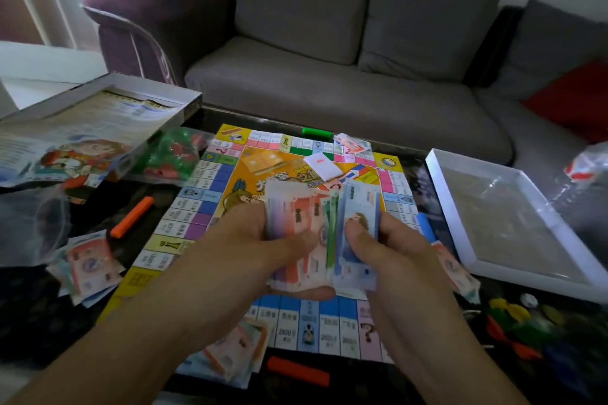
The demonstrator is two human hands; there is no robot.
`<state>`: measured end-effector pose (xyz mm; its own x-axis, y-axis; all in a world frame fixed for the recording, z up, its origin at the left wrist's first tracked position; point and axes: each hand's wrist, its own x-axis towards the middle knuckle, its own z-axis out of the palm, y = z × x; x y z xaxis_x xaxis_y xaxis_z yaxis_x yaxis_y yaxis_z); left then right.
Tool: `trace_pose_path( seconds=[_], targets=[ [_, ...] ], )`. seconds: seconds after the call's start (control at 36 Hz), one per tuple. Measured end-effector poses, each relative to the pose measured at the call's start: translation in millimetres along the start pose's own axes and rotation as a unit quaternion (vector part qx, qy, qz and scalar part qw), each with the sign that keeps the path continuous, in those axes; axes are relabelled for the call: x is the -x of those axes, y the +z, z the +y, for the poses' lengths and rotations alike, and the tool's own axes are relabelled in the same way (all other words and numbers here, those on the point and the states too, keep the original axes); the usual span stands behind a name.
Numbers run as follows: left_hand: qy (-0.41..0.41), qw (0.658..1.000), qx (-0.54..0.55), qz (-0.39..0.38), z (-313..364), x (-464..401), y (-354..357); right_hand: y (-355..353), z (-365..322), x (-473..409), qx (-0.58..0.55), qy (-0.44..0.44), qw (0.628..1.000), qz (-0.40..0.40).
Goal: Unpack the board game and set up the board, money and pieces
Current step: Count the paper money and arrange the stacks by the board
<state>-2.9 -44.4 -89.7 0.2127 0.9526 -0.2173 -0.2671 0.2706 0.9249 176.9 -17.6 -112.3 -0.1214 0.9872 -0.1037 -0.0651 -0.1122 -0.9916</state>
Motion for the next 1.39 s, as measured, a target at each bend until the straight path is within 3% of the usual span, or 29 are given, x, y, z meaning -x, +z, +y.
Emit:
trace_pose_path(
  seconds=[0.25, 0.47, 0.75, 0.89, 1.08, 1.39],
  targets=[
    [0.029, 0.995, -0.044, 0.082, -19, -10, 16, -6, 7, 2, 0.043, 0.011, 0.999, -0.024],
    [0.007, 0.999, 0.017, 0.046, -13, -3, 10, -6, 4, 3, 0.039, 0.005, 0.999, -0.006],
    [0.037, 0.996, -0.049, 0.066, -13, 3, 1, 3, 3, 9, 0.060, -0.011, 0.997, -0.041],
    [0.011, 0.998, 0.023, 0.062, -9, 5, -1, 2, 3, 5, 0.056, -0.012, 0.998, -0.009],
    [0.044, 0.995, -0.037, 0.083, -12, 4, -5, 1, 1, 5, 0.072, -0.024, 0.997, -0.002],
    [0.016, 0.997, -0.011, 0.081, -9, 5, -5, -3, -1, 5, 0.109, -0.037, 0.993, 0.039]
  ],
)
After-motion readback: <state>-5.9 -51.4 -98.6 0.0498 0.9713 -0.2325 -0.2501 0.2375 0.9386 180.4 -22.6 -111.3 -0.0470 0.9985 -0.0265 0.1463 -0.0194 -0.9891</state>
